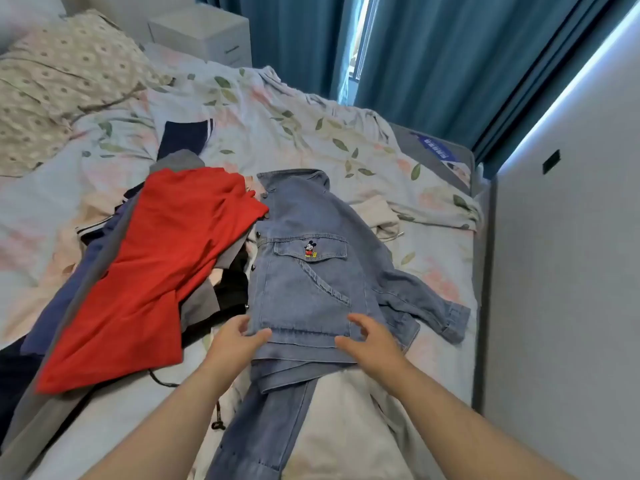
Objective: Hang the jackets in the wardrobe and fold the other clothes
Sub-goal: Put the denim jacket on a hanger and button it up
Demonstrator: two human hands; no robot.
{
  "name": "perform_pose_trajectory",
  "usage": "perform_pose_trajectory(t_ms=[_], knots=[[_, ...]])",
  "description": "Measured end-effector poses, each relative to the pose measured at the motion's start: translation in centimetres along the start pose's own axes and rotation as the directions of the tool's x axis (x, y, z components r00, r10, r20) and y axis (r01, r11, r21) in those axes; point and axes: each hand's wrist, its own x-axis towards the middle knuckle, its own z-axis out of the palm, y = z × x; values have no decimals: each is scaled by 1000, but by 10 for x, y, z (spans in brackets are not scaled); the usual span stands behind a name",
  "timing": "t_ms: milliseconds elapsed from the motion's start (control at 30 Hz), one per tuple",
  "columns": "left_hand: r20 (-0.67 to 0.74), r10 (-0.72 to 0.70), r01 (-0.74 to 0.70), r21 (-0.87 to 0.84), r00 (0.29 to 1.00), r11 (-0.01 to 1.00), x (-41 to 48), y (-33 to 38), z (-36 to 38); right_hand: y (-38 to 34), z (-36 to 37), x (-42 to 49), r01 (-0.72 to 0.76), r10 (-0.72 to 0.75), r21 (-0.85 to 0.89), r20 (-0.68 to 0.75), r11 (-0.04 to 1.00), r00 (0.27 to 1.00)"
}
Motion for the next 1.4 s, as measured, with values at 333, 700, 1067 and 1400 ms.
perform_pose_trajectory(t_ms=[333, 700, 1067, 1400], knots=[[-233, -117, 149, 123, 966, 981, 89, -49, 37, 81, 14, 85, -90, 58, -97, -288, 991, 956], [-134, -196, 156, -264, 971, 952, 34, -36, 48, 56, 2, 35, -58, 91, 297, -97, 953, 991], [-4, -283, 274, -236, 959, 932, -112, -79, 56, 106, 20, -104, -409, 392, 457, 136, 790, 910], [69, -406, 412, -153, 911, 898, -204, -124, 70, 143, 45, -190, -444, 429, 353, 125, 824, 895]])
